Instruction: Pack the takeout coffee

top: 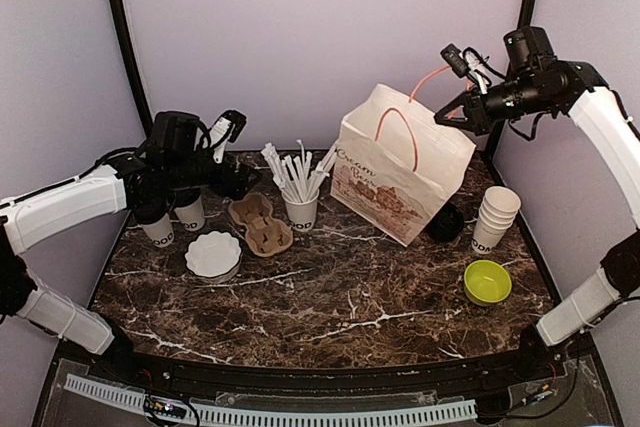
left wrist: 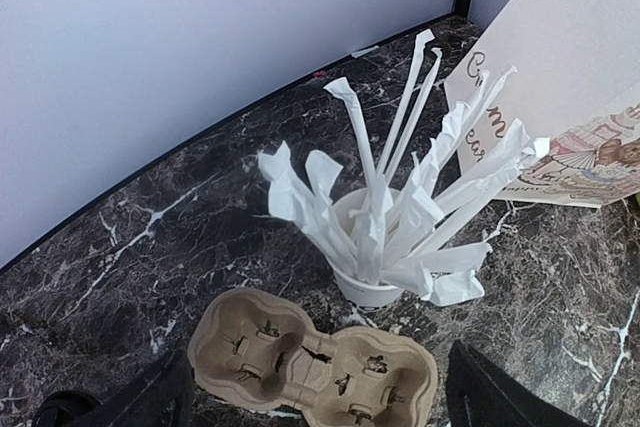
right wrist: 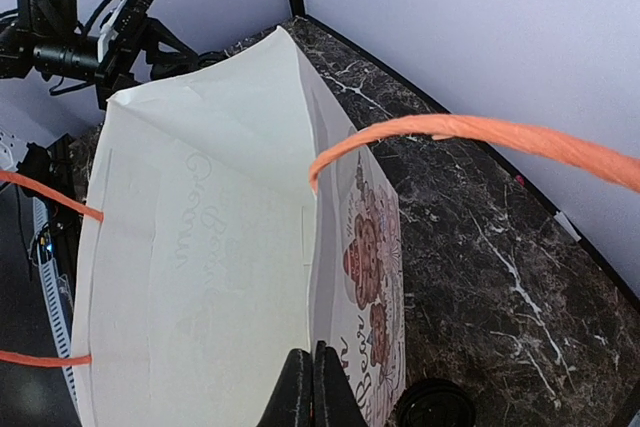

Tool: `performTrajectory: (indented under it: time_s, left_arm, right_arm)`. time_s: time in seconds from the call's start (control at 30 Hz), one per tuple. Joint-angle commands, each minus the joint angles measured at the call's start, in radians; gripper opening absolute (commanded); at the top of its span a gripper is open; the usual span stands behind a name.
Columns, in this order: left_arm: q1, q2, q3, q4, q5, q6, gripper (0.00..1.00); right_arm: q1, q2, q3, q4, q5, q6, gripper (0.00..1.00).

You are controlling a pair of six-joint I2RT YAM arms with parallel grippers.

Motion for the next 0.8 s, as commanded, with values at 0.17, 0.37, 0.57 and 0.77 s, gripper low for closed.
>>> performTrajectory:
  time_s: [0.17, 0.37, 0.57, 0.77]
  left_arm:
    - [0.012, -0.038, 0.003, 0.003, -0.04, 0.012, 0.9]
    - [0.023, -0.053, -0.012, 0.021, -0.069, 0.013, 0.9]
    - [0.034, -0.057, -0.019, 0.029, -0.064, 0.011, 0.9]
    - [0.039, -0.056, -0.018, 0.027, -0.064, 0.02, 0.9]
  right_arm:
    - [0.005, -0.015, -0.024, -0.137, -0.013, -0.168, 0.0]
    - [0.069, -0.003, -0.036, -0.22, -0.079, -0.296, 0.0]
    - [0.173, 0.046, -0.018, -0.242, -0.098, -0.387, 0.0]
    - [0.225, 0.155, 0.053, -0.327, -0.088, -0.503, 0.0]
